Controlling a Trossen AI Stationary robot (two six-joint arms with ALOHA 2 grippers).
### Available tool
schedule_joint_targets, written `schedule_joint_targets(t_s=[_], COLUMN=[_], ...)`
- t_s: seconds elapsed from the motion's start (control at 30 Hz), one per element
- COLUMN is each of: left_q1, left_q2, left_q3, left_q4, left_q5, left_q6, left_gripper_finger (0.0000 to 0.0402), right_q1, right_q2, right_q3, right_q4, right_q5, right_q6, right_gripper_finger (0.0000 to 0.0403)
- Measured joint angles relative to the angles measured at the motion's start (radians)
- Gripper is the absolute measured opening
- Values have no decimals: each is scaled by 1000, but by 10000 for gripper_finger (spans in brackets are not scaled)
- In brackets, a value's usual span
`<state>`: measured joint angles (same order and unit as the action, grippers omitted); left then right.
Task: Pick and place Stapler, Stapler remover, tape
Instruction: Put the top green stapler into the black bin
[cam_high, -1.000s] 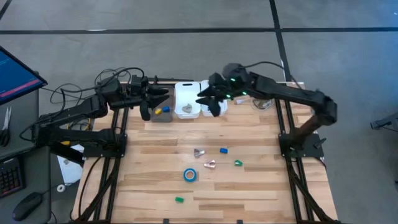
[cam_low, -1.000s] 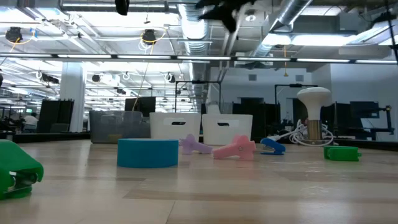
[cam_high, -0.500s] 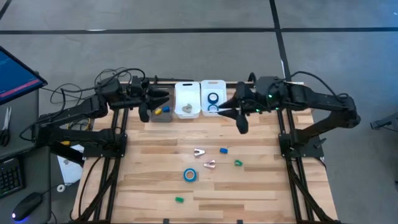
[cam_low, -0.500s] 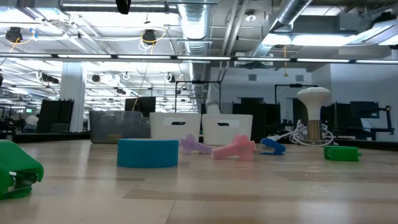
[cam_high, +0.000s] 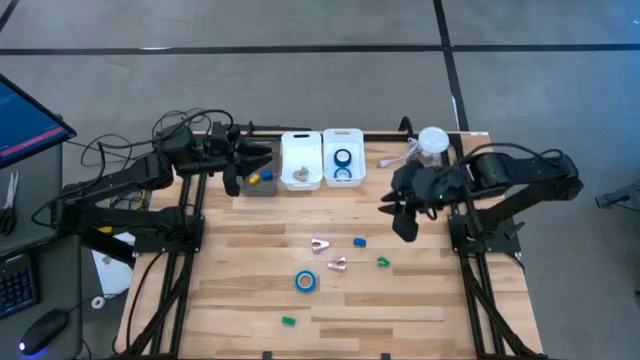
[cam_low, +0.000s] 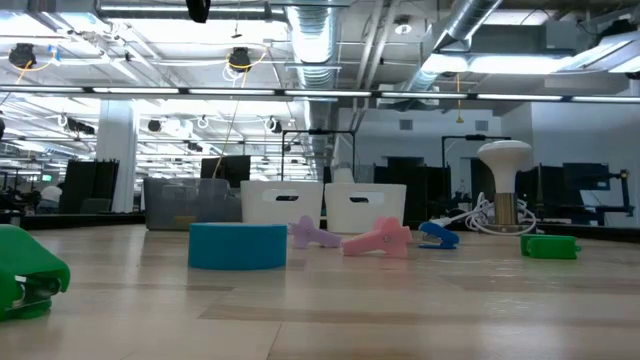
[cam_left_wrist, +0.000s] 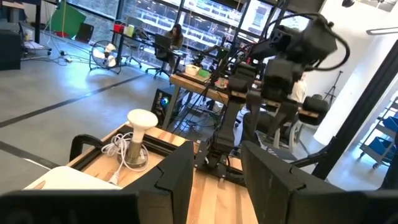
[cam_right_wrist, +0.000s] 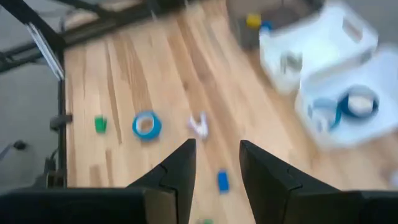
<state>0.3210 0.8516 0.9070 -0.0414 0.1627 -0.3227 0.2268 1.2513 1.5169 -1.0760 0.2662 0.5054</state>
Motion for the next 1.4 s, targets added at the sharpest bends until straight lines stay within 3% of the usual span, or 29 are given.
schedule_joint_targets(t_s=[0.23, 0.4, 0.87, 1.0, 1.27, 1.4], left_q1=[0, 0, 0, 0, 0, 0], left_q2=[0, 0, 0, 0, 0, 0], left_q3=[0, 0, 0, 0, 0, 0], left_q4=[0, 0, -2, -3, -3, -3], left_q5=[0, 0, 0, 0, 0, 0], left_q6=[0, 0, -26, -26, -26, -26], left_gripper_finger=[126, 126, 126, 126, 126, 126], right_q1=[62, 97, 158, 173, 222, 233], right_q2=[60, 153, 401, 371, 176, 143], right_q3=[0, 0, -21, -131, -405, -516], right_q4=[-175, -270, -322, -260, 32, 143], right_q5=[-3, 6, 29, 22, 4, -29], right_q6=[127, 94, 68, 101, 212, 231], right_gripper_finger=[116, 125, 205, 210, 170, 161])
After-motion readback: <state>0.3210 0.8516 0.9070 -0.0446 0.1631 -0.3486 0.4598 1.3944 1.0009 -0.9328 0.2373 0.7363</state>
